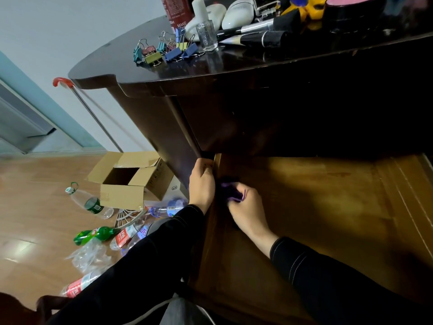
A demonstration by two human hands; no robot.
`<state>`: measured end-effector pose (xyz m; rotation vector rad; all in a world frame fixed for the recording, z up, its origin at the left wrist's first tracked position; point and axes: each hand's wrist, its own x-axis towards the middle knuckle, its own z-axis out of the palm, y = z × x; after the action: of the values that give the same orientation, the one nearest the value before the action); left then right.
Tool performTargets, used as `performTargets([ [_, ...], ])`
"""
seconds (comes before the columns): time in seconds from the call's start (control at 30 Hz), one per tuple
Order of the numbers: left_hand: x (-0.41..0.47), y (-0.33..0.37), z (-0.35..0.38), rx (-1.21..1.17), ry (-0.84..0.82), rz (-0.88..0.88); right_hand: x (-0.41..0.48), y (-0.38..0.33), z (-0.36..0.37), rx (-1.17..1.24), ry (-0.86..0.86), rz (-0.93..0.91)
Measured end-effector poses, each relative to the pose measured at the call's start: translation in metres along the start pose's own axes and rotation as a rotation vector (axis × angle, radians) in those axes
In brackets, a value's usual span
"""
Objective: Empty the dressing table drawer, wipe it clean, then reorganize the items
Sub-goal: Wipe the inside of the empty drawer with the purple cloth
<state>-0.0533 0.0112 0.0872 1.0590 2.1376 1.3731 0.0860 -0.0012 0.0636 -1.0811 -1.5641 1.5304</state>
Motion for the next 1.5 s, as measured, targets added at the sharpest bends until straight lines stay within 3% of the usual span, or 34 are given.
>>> performTargets([
  [0.13, -0.002, -0.001, 0.0, 0.013, 0.008, -0.006, 0.008, 0.004, -0.014, -0.118, -0.096, 0.163],
  [0.3, -0.001, 0.004, 0.0, 0.016, -0.008, -0.011, 0.004, -0.002, -0.004, -0.072, -0.003, -0.028],
  [0.47, -0.002, 0.001, -0.001, 0.031, -0.009, -0.01, 0.004, 0.012, -0.015, -0.25, -0.169, 0.135],
  [0.63, 0.0, 0.003, 0.0, 0.017, -0.009, 0.0, 0.005, -0.002, -0.008, -0.078, -0.011, 0.004],
  [0.87, -0.003, 0.004, -0.001, 0.03, -0.001, 0.009, 0.008, 0.005, -0.02, -0.275, -0.147, 0.117],
  [1.03, -0.001, 0.004, -0.001, 0.013, -0.003, 0.007, 0.003, -0.004, -0.007, 0.032, 0.002, 0.017],
  [1.23, -0.006, 0.007, -0.002, 0.084, -0.037, 0.016, 0.001, 0.009, -0.018, -0.255, -0.194, 0.108],
  [1.4, -0.007, 0.002, -0.008, 0.087, -0.128, 0.113, -0.006, -0.007, -0.007, -0.107, -0.023, -0.076],
  [1.5, -0.008, 0.004, -0.008, 0.051, -0.098, 0.059, -0.013, 0.005, -0.008, -0.211, -0.108, -0.008],
])
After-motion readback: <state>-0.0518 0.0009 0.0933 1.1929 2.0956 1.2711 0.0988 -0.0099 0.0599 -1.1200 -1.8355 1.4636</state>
